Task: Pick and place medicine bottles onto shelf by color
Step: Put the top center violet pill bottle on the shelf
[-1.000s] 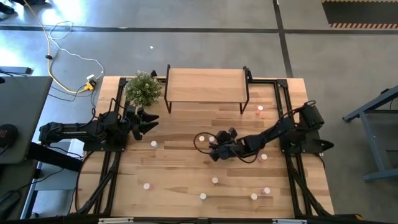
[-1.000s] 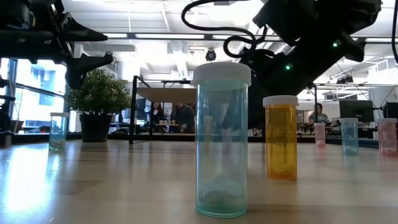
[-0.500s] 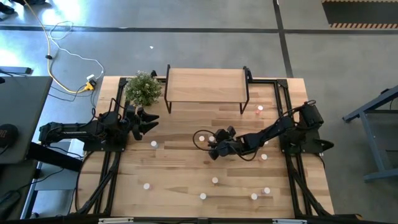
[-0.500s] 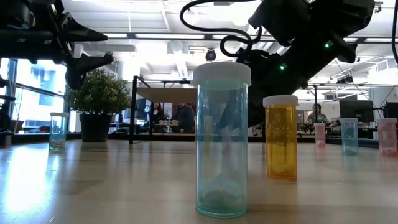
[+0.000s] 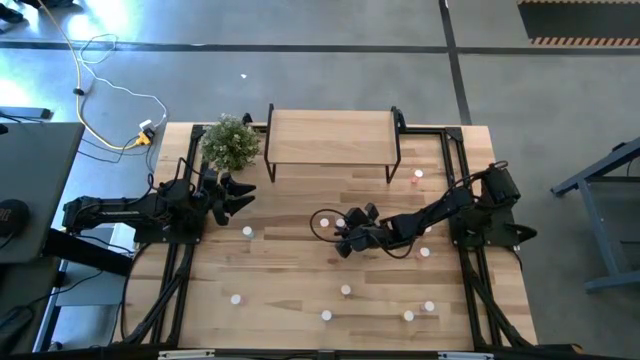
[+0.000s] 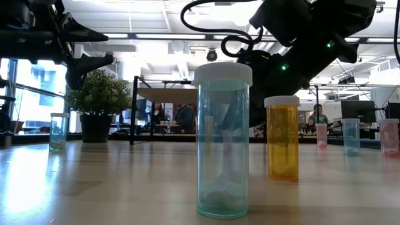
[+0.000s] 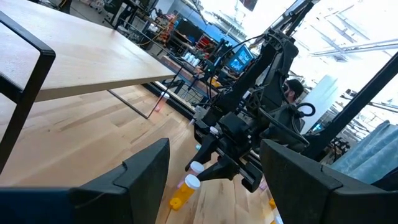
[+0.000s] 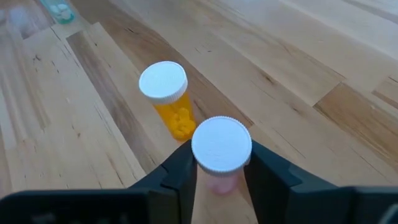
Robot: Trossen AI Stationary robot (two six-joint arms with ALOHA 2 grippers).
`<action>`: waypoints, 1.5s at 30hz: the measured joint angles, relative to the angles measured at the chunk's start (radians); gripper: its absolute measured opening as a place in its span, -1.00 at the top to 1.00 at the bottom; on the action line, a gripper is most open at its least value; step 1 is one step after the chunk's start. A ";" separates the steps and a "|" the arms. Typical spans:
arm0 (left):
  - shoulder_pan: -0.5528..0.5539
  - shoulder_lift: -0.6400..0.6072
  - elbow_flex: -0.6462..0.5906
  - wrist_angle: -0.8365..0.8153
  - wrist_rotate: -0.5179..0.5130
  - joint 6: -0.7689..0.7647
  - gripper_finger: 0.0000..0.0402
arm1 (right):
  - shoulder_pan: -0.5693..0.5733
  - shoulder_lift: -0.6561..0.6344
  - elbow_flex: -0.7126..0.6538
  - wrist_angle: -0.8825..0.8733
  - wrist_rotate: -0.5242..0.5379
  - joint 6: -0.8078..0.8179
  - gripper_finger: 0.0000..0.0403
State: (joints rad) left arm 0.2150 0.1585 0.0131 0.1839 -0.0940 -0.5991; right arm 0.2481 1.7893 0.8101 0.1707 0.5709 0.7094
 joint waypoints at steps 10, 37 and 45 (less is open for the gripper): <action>0.000 0.000 0.000 0.000 0.000 0.000 -0.19 | 0.000 -0.001 0.000 0.000 0.000 0.000 0.48; 0.000 0.000 0.000 0.000 0.004 0.000 -0.19 | -0.123 -0.384 0.000 -0.055 0.075 -0.159 0.48; 0.000 0.000 0.000 0.000 0.005 0.000 -0.19 | -0.250 -0.555 0.000 -0.049 0.073 -0.363 0.48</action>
State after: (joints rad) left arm 0.2150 0.1585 0.0128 0.1844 -0.0891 -0.5991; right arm -0.0021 1.2340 0.8104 0.1217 0.6441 0.3459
